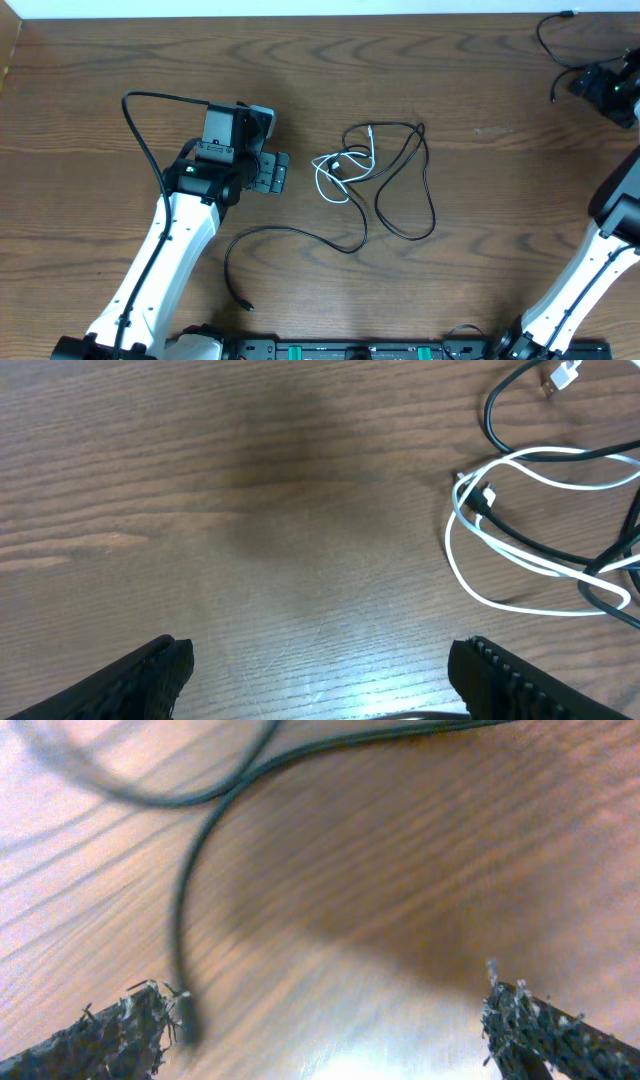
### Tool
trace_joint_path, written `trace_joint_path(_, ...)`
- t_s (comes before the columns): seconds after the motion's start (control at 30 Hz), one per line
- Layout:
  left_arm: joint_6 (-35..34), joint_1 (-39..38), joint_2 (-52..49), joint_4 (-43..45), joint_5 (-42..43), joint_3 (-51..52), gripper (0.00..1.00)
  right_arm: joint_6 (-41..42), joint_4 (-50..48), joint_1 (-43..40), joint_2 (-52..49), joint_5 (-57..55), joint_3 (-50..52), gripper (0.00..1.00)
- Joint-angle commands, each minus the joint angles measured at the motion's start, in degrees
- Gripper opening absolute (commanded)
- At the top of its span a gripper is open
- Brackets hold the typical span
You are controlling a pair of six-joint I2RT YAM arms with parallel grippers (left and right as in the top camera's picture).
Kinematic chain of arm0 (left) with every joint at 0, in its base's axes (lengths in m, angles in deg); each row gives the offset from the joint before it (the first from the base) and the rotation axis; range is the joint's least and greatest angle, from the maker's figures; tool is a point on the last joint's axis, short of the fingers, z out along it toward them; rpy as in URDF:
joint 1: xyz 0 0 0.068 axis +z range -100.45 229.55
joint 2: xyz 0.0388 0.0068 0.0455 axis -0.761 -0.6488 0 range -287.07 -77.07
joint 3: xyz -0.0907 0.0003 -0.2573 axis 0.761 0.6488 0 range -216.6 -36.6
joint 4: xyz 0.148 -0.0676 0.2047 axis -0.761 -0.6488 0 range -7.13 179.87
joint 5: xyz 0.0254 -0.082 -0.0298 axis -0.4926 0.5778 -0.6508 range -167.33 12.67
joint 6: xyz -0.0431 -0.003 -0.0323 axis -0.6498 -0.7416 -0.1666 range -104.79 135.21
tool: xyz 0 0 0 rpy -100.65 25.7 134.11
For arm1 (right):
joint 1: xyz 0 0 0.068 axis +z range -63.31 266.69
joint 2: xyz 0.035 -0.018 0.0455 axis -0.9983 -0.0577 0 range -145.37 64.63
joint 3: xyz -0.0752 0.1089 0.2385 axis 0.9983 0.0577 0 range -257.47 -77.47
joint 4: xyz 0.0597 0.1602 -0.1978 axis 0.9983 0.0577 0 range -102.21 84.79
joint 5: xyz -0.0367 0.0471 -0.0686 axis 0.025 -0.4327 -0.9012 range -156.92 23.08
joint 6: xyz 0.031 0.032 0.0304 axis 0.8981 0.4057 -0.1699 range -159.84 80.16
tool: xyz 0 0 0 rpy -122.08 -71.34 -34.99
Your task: Untangle cables
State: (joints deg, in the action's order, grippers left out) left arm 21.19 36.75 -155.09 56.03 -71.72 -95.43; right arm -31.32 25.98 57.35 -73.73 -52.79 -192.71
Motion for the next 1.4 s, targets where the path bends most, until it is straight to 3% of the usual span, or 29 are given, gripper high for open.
trace_joint_path(0.0,-0.31,0.22,-0.22,0.00,-0.72,-0.52,0.87,-4.92,3.63,0.83,10.82,5.27,-0.35,0.99)
trace_joint_path(0.17,-0.31,0.24,-0.22,0.00,-0.72,-0.52,0.87,-5.60,13.31,2.67,19.45,20.65,-0.33,0.99)
trace_joint_path(0.33,-0.31,0.22,-0.22,0.00,-0.72,-0.52,0.87,-5.79,21.07,5.68,22.25,27.54,-0.33,0.99)
trace_joint_path(0.43,-0.31,0.24,-0.22,0.00,-0.72,-0.52,0.87,-9.99,25.20,8.44,22.21,29.99,-0.28,0.99)
trace_joint_path(0.7,-0.28,0.24,-0.22,0.00,-0.72,-0.52,0.87,-23.89,36.30,22.16,22.10,27.39,-0.13,0.99)
trace_joint_path(0.83,-0.28,0.22,-0.22,0.00,-0.72,-0.52,0.87,-24.39,36.37,29.73,22.10,20.90,-0.11,0.99)
trace_joint_path(1.07,-0.31,0.22,-0.22,0.00,-0.72,-0.52,0.87,-34.40,37.13,42.18,22.10,15.04,-0.09,0.99)
trace_joint_path(1.27,-0.31,0.22,-0.22,0.00,-0.72,-0.52,0.87,-38.47,40.96,50.21,22.10,9.55,-0.09,0.96)
trace_joint_path(1.37,-0.31,0.22,-0.22,0.00,-0.72,-0.52,0.87,-42.07,44.00,53.02,22.10,9.55,-0.09,0.89)
